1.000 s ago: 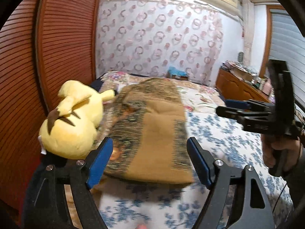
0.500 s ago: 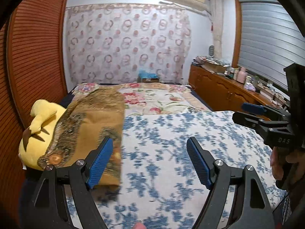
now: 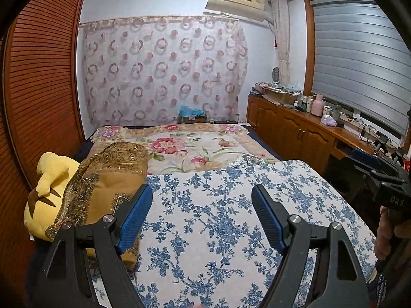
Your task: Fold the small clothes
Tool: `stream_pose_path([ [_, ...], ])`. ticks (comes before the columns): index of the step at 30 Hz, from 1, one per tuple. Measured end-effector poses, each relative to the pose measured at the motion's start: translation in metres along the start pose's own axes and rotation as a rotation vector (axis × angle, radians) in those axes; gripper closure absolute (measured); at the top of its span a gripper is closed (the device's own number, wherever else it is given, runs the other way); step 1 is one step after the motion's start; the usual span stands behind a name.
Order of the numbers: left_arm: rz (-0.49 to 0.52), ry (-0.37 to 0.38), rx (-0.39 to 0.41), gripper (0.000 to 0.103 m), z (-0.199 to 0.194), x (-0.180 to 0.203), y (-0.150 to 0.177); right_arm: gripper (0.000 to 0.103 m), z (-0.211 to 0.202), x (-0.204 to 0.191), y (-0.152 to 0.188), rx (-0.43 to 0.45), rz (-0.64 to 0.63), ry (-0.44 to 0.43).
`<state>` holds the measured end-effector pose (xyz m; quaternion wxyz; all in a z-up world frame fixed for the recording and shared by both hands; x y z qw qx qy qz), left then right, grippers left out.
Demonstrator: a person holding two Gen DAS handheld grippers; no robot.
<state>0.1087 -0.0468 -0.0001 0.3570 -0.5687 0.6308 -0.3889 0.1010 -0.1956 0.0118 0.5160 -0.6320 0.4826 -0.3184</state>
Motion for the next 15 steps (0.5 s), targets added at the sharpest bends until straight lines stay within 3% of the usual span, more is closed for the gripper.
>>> stream_pose_path([
  [15,-0.001,-0.005,0.001,0.023,0.001,0.002,-0.001,0.020,0.004,-0.006,0.012,0.015,0.008,0.018],
])
Point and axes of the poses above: each gripper's, at about its wrist camera, not at the fingertips, and z roughly the way its jaws point, x to its right, y to its underside, the point moved 7 cm from there along z, roughly the way its jaws point, and after that the axes turned 4 degrees about z, right-handed, at the moved point
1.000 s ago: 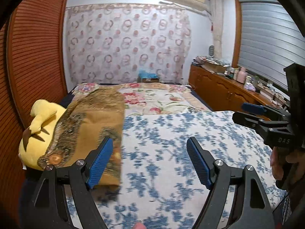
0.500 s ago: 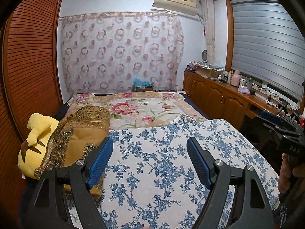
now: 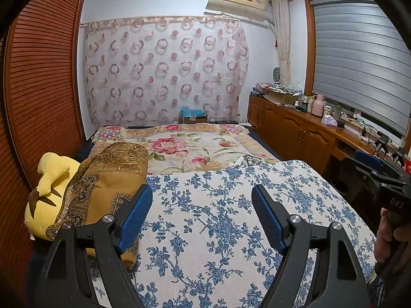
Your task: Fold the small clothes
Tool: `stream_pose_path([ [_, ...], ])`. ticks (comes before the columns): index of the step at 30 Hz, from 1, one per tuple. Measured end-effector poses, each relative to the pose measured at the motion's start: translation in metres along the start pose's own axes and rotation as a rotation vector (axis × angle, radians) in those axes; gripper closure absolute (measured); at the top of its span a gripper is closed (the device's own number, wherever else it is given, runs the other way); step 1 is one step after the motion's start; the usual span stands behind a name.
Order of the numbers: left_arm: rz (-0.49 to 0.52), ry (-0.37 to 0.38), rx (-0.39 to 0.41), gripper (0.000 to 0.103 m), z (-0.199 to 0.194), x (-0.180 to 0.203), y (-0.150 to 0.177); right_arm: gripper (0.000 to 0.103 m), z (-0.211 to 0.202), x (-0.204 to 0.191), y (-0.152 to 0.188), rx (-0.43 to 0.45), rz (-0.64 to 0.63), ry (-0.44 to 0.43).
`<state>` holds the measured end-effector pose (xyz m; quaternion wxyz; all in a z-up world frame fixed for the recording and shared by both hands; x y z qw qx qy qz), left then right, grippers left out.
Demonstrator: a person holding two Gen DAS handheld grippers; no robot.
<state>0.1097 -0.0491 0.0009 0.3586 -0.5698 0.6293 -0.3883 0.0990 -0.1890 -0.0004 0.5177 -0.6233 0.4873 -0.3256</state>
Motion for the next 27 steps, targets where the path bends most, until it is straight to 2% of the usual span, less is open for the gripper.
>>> stream_pose_path([
  [27,0.002,-0.002,0.002,0.023,0.000,0.000,0.001,0.020,-0.003,0.019,-0.004,-0.004,0.009,-0.009],
])
Point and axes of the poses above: each gripper's, at about its wrist camera, not at the fingertips, and z roughly the way its jaws point, x to its right, y to its underside, the point moved 7 cm from there along z, roughly the way its jaws point, and after that the axes turned 4 degrees about z, right-handed, at the moved point
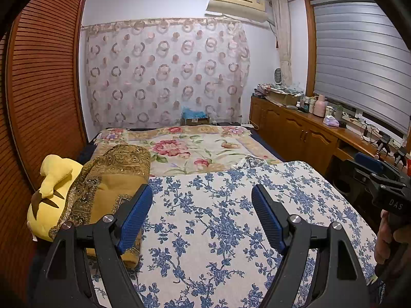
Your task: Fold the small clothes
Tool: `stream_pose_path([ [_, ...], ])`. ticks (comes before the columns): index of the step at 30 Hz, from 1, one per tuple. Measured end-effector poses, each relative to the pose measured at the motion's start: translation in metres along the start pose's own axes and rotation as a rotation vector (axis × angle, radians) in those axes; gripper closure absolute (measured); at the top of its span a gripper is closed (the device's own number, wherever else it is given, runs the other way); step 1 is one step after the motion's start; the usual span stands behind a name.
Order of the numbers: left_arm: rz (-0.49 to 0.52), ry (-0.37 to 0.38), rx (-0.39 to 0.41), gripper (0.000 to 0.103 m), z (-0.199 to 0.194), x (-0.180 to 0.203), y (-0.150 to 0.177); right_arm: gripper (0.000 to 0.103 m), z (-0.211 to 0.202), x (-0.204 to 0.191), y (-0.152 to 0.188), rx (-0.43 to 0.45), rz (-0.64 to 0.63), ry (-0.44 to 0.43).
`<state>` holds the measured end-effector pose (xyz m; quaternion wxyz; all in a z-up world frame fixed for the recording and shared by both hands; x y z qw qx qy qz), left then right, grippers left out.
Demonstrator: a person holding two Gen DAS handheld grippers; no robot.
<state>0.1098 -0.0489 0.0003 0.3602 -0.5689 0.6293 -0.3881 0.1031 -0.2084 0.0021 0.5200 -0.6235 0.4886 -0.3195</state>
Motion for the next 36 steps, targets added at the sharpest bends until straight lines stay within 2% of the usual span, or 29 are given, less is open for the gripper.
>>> stream_pose_path([
  [36,0.002,0.003,0.003,0.023,0.0012,-0.0001,0.0027,0.020,-0.0016,0.0049,-0.0003,-0.001,-0.001,-0.002],
])
Point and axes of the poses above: each gripper's, at about its wrist camera, not at the fingertips, and z roughly the way its jaws point, x to its right, y to its underside, the point moved 7 cm from there along z, roughly the way its jaws point, and after that the axes turned 4 degrees about z, right-handed, at the moved point
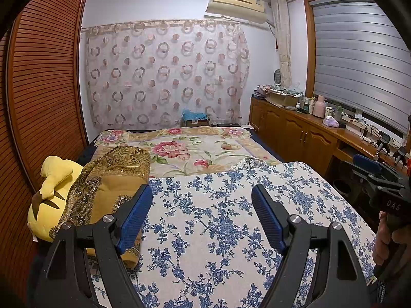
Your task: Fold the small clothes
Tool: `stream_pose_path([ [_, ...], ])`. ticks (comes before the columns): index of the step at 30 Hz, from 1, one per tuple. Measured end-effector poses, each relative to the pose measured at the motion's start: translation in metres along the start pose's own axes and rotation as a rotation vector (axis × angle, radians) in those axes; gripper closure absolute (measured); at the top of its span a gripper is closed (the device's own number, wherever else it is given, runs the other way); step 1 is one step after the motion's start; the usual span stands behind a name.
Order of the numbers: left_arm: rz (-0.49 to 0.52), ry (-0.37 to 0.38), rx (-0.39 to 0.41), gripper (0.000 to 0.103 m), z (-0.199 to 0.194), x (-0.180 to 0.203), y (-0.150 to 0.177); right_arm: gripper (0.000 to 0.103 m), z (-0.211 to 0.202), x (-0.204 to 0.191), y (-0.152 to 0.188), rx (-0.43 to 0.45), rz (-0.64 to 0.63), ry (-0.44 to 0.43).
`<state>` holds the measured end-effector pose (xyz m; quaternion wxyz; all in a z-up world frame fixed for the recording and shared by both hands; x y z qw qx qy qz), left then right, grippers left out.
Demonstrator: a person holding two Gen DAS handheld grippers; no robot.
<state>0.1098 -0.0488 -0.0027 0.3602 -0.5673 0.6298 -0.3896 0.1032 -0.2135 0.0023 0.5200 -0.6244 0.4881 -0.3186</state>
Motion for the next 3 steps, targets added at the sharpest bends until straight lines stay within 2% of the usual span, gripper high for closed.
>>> stream_pose_path([
  [3,0.000,0.000,0.000,0.023,0.0000,-0.0001,0.0004,0.020,-0.0002,0.0002,0.0001,0.000,0.000,-0.001],
])
Point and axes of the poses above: each gripper's, at about its wrist camera, not at the fingertips, and z roughly the way its jaws point, x to its right, y to its underside, the point moved 7 cm from there along z, roughly the way its jaws point, and after that the axes turned 4 degrees about z, right-handed, at the moved point
